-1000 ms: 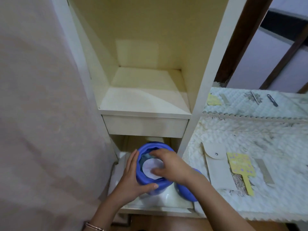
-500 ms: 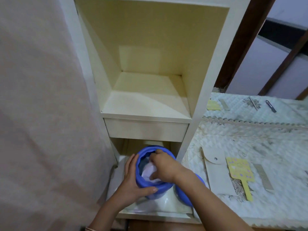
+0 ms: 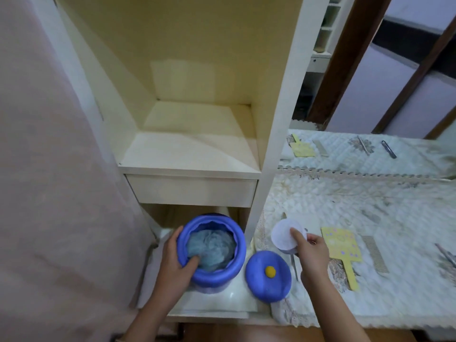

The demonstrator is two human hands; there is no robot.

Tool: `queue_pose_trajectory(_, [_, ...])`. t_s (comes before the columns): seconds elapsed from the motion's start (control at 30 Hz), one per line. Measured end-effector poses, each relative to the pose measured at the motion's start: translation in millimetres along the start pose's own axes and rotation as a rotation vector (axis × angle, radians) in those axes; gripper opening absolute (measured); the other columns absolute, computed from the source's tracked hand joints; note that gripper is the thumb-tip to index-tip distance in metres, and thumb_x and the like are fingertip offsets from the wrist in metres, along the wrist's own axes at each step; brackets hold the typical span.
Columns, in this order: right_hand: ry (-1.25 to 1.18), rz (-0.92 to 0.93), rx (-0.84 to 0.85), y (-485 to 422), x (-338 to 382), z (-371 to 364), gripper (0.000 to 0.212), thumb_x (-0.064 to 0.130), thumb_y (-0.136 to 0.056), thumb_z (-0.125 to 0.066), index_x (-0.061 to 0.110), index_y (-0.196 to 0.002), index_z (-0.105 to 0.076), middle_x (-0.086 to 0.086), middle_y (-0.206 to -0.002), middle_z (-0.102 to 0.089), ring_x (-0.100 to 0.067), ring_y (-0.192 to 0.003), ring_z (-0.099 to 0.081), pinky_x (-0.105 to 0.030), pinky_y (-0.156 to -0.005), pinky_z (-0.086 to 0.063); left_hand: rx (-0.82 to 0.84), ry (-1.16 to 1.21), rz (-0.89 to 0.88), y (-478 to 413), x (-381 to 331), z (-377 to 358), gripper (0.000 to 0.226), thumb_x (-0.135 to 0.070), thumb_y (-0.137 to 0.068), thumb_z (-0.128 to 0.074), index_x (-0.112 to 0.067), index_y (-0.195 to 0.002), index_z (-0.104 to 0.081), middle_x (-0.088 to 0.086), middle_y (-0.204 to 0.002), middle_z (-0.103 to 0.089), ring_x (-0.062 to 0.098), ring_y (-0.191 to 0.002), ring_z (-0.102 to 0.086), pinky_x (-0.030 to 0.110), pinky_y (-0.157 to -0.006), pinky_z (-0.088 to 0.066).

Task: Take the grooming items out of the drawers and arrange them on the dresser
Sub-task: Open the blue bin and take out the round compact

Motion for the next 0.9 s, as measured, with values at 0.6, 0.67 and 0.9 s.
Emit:
queue_pose_trajectory(0.6, [0.711,0.369,0.265,43.6,-10.9,-52.2,0.039,0.028,-0.076,-0.070,0.016,-0.112,-0.061,-0.007,-0.113,-0.058,-0.029,-0.109,-0.051,-0.037,-0.090,-0.042,-0.009,0.031,0.011,2.0,1.2,-0.3,0.067,-0.030,-0.064,-0.062,-0.032,-0.125,-0.033,0.002,-0.134,-0.042,0.016,-0.125,-0.041,0.030,-0.105,-0.033])
queue_pose_trajectory(0.67, [0.872,0.364,0.291,53.7,-31.3,-48.6,0.041,0.030,-0.074,-0.071,0.020,-0.113,-0.059,-0.006,-0.112,-0.054,-0.030,-0.110,-0.049,-0.036,-0.090,-0.041,-0.004,0.064,0.021,3.0,1.0,-1.6,0.068,-0.032,-0.062,-0.063,-0.033,-0.124,-0.034,0.001,-0.131,-0.044,0.014,-0.122,-0.042,0.029,-0.102,-0.034])
queue_pose_trajectory(0.9, [0.817,0.547,0.164,70.0,14.0,-31.3,0.022,0.012,-0.074,-0.072,0.008,-0.096,-0.069,-0.018,-0.094,-0.063,-0.038,-0.093,-0.055,-0.043,-0.079,-0.046,0.032,0.127,0.024,2.9,2.8,-3.8,0.069,-0.013,-0.075,-0.065,-0.020,-0.135,-0.032,-0.001,-0.129,-0.042,0.011,-0.120,-0.041,0.026,-0.099,-0.034])
Point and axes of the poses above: each hand's wrist, its own y-axis away from the middle knuckle, its own z-axis out of the back of the hand, x = y × z, the point moved 10 cm from there along -y, towards the middle knuckle
